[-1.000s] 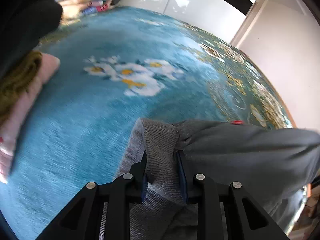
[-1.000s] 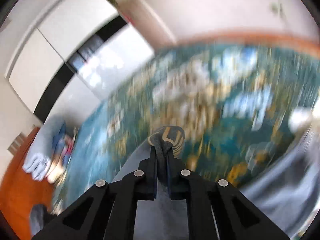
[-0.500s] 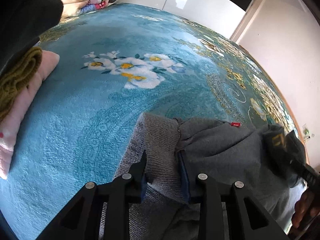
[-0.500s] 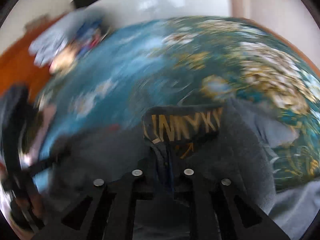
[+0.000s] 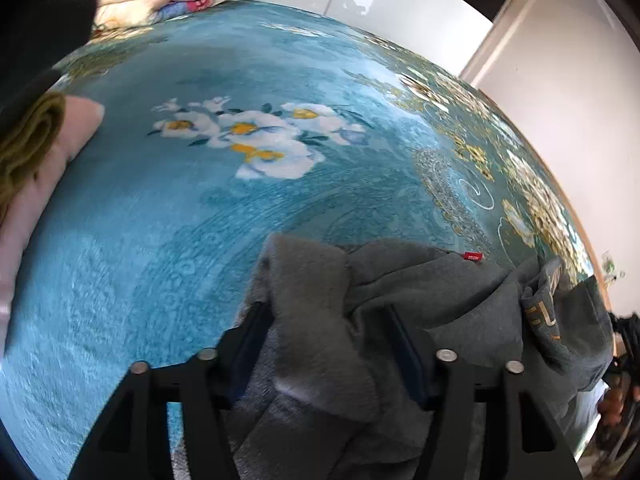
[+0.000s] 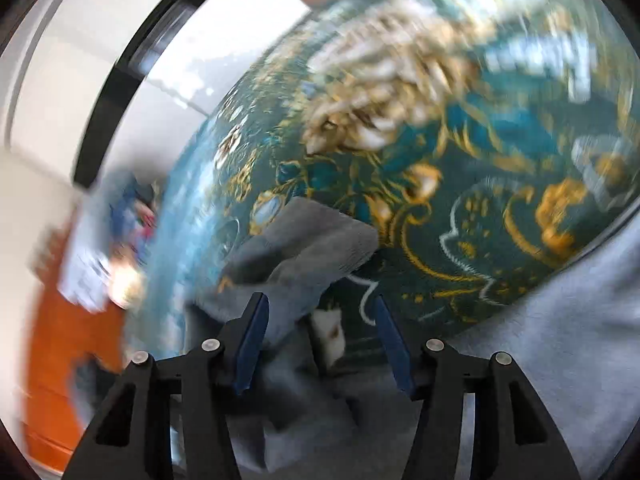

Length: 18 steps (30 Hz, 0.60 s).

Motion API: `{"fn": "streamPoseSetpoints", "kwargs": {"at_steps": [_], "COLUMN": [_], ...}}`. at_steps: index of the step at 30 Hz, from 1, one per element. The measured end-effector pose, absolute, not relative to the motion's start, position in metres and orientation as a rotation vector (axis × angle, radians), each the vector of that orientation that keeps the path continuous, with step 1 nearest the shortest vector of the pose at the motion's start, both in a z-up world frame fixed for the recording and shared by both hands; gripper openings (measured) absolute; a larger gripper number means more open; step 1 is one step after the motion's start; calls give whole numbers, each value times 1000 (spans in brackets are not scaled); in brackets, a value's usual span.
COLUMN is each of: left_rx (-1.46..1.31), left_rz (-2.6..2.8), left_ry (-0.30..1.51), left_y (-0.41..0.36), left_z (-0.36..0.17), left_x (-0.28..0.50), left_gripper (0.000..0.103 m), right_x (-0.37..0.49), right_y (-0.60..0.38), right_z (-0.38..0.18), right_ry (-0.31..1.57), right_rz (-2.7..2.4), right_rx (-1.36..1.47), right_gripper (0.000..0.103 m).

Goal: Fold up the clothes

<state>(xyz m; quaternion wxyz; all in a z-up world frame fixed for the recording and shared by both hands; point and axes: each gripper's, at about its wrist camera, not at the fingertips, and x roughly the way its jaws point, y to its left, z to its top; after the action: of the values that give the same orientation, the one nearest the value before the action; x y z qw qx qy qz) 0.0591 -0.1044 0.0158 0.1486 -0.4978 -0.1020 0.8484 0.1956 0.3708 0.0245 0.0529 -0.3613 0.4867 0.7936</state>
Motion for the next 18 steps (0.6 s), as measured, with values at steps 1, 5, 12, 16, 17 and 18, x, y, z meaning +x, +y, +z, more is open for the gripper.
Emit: {"fn": "streamPoseSetpoints", "kwargs": {"at_steps": [1,5,12,16,17,18], "left_rx": [-1438,-1458,-1484,-1374,-1333,-1291], "left_rz": [2435,2396,2378,2449,2475,2504], "left_ry": [-280,-391,-416,-383,-383,-387], "left_y": [-103,-113,-107,-100,-100,-102], "left_z": [16,18,17,36,43,51], "left_x": [57,48,38,37,37,36], "left_gripper": [66,66,16,11,10,10], "right_x": [191,164,133,138,144,148], "right_y": [374,377,383,420,440,456], "right_z": [19,4,36,100,121,135], "right_ry": [1544,1674,1304,1099,1066,1036], "right_rz": [2395,2343,2372,2496,2500,2489], "right_rx": [-1089,-1061,-1140,-925,-827,-758], "right_gripper": [57,56,10,10,10,10]}}
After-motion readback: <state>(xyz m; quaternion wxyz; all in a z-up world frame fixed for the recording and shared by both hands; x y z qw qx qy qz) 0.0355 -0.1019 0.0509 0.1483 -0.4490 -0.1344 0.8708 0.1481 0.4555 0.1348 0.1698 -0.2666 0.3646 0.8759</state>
